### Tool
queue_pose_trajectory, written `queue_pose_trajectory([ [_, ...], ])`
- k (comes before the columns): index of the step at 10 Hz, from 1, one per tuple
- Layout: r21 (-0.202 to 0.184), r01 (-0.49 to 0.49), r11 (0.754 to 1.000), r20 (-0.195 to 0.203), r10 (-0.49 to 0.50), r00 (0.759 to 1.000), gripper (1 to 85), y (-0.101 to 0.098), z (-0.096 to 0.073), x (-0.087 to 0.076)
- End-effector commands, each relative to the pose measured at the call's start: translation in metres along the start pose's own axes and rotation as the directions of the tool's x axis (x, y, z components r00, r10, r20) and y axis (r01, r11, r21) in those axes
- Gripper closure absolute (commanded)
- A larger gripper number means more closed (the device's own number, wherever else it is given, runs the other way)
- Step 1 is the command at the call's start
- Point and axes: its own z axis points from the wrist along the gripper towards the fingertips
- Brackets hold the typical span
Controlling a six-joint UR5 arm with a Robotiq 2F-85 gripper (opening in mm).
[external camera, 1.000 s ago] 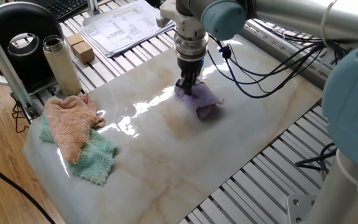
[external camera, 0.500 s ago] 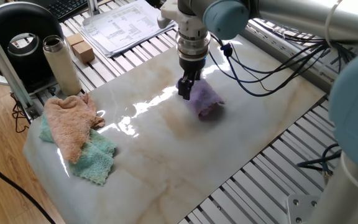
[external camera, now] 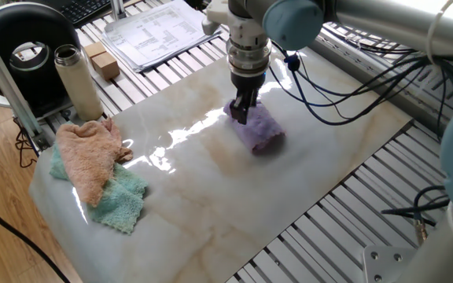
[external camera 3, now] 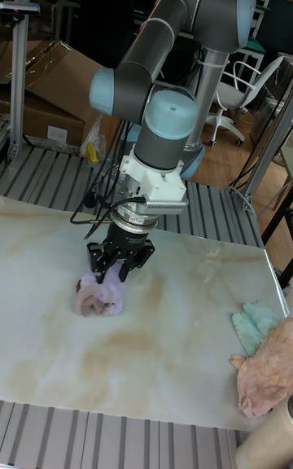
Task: Clean the table with a cloth
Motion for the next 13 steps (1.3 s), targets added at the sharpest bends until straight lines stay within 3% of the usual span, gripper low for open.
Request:
queue_pose_trajectory([
  [1, -0.028, -0.025, 0.999, 0.025, 0.026, 0.999, 52.0, 0.008, -0.003, -0.004],
  [3, -0.013, -0.071, 0.997, -0.002, 0.071, 0.997, 77.0, 0.005, -0.003, 0.003],
  [4, -0.022, -0.054, 0.998, -0.014, 0.054, 0.998, 63.3, 0.007, -0.003, 0.006],
  [5, -0.026, -0.052, 0.998, -0.029, 0.051, 0.998, 60.0, 0.008, -0.003, 0.009],
  [8, 0.0, -0.064, 0.998, -0.07, 0.064, 0.996, 43.7, 0.034, -0.047, 0.032],
  [10, 0.027, -0.066, 0.997, -0.062, 0.068, 0.996, 42.3, 0.044, -0.059, 0.031],
  [11, 0.031, -0.063, 0.998, -0.043, 0.064, 0.997, 44.0, 0.041, -0.051, 0.02],
  [12, -0.003, -0.06, 0.998, -0.02, 0.06, 0.998, 49.3, 0.049, -0.051, 0.014],
  [13, -0.077, -0.106, 0.991, -0.013, 0.106, 0.994, 62.3, 0.068, -0.052, 0.01],
])
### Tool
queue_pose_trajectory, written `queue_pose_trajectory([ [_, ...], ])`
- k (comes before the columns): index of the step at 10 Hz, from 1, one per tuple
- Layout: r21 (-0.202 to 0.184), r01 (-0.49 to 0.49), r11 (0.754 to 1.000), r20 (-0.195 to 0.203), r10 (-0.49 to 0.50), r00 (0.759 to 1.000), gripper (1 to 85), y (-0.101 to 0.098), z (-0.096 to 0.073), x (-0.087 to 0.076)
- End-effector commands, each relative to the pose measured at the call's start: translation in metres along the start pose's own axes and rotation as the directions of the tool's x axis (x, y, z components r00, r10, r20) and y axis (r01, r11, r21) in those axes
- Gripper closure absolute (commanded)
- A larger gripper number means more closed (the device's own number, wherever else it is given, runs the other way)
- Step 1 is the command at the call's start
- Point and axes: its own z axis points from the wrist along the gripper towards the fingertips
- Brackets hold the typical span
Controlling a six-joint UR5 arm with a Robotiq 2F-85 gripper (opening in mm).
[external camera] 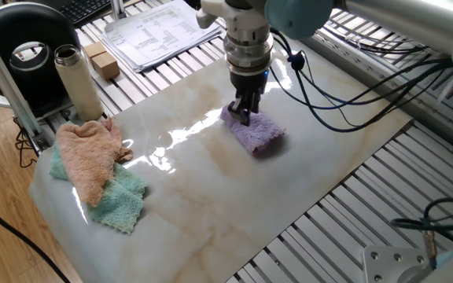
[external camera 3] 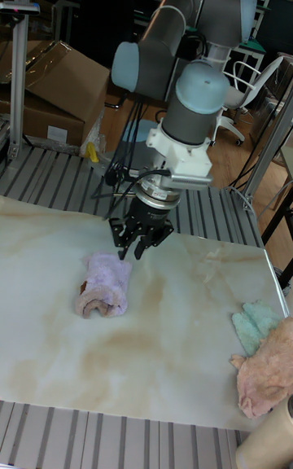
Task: Clean the table with a cloth
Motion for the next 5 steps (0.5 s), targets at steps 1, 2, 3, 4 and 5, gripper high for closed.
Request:
queue_pose_trajectory([
  [1, -0.079, -0.066, 0.995, 0.022, 0.068, 0.997, 64.7, 0.025, -0.005, -0.007],
  [2, -0.025, -0.057, 0.998, 0.022, 0.057, 0.998, 68.3, 0.011, -0.005, -0.006],
  [3, -0.005, -0.031, 0.999, 0.007, 0.031, 0.999, 74.7, -0.01, -0.002, 0.006],
  [4, 0.006, 0.003, 1.0, -0.01, -0.003, 1.0, 77.0, -0.029, -0.004, 0.026],
  [5, 0.017, 0.011, 1.0, -0.019, -0.01, 1.0, 84.7, -0.038, -0.006, 0.048],
])
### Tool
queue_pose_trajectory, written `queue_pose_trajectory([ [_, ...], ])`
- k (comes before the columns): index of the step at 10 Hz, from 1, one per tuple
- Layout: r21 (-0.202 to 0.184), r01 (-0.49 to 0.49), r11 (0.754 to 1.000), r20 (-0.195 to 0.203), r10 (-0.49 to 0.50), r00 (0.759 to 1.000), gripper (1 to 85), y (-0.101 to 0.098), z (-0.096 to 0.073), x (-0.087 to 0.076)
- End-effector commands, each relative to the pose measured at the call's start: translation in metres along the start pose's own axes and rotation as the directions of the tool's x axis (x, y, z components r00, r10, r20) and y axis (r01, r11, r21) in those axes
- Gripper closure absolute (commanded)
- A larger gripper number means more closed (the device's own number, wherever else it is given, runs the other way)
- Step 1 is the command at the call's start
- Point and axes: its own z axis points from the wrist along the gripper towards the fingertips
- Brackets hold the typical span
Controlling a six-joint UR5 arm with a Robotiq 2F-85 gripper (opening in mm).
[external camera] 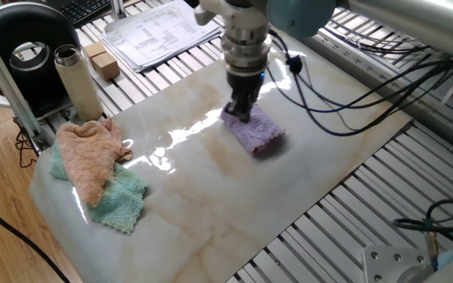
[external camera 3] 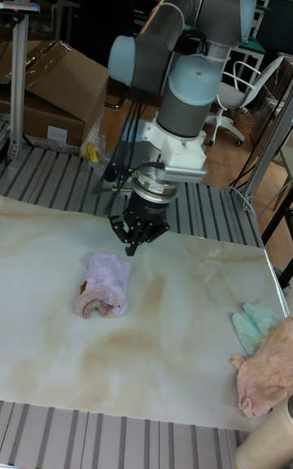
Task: Clean the table with a cloth
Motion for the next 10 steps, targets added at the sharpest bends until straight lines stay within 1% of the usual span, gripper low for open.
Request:
queue_pose_trajectory([
  [1, -0.045, -0.023, 0.999, -0.017, 0.022, 1.0, 84.7, -0.007, -0.004, 0.04],
  [2, -0.055, -0.071, 0.996, 0.007, 0.072, 0.997, 84.7, -0.004, -0.004, 0.033],
  [3, 0.009, -0.122, 0.993, 0.032, 0.121, 0.992, 84.7, -0.022, -0.004, 0.028],
  [4, 0.03, -0.16, 0.987, 0.048, 0.158, 0.986, 84.7, -0.028, -0.004, 0.024],
  [5, 0.06, -0.168, 0.984, 0.05, 0.165, 0.985, 84.7, -0.041, -0.009, 0.023],
  [6, 0.033, -0.099, 0.995, 0.05, 0.097, 0.994, 84.7, -0.07, -0.017, 0.027],
  [7, -0.052, -0.02, 0.998, 0.046, 0.023, 0.999, 84.7, -0.095, -0.022, 0.034],
  [8, -0.025, -0.041, 0.999, 0.053, 0.042, 0.998, 84.7, -0.104, -0.018, 0.04],
  [9, -0.015, -0.1, 0.995, 0.048, 0.1, 0.994, 84.7, -0.107, -0.018, 0.042],
  [10, 0.018, -0.211, 0.977, 0.026, 0.211, 0.977, 84.7, -0.111, -0.017, 0.048],
])
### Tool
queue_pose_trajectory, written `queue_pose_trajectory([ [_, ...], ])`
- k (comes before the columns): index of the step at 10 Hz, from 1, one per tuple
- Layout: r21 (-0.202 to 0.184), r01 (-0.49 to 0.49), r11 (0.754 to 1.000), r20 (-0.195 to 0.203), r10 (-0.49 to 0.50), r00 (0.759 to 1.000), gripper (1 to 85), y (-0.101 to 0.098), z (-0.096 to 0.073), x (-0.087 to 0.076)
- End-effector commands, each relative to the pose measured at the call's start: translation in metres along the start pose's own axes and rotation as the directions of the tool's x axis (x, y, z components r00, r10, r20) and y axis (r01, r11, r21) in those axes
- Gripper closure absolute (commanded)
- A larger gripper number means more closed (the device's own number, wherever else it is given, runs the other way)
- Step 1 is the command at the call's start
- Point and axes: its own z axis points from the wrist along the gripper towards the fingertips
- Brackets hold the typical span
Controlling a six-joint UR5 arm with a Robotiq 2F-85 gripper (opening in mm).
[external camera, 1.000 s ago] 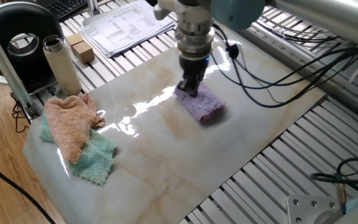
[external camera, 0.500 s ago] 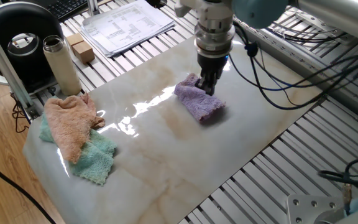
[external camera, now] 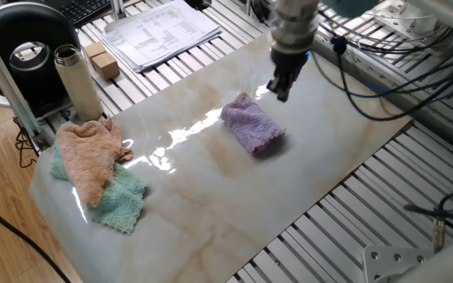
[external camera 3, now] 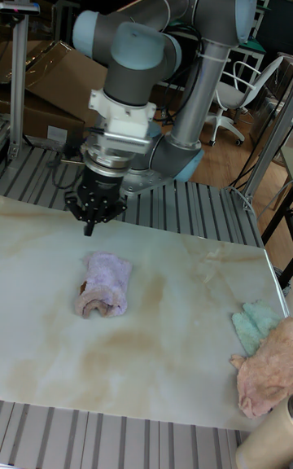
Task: Clean the table with a cloth
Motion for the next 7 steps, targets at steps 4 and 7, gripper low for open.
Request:
queue_pose_trajectory([
  [4, -0.041, -0.057, 0.998, -0.026, 0.056, 0.998, 84.7, -0.048, -0.009, 0.009],
  [7, -0.02, -0.062, 0.998, -0.054, 0.06, 0.997, 84.7, -0.052, -0.008, 0.015],
])
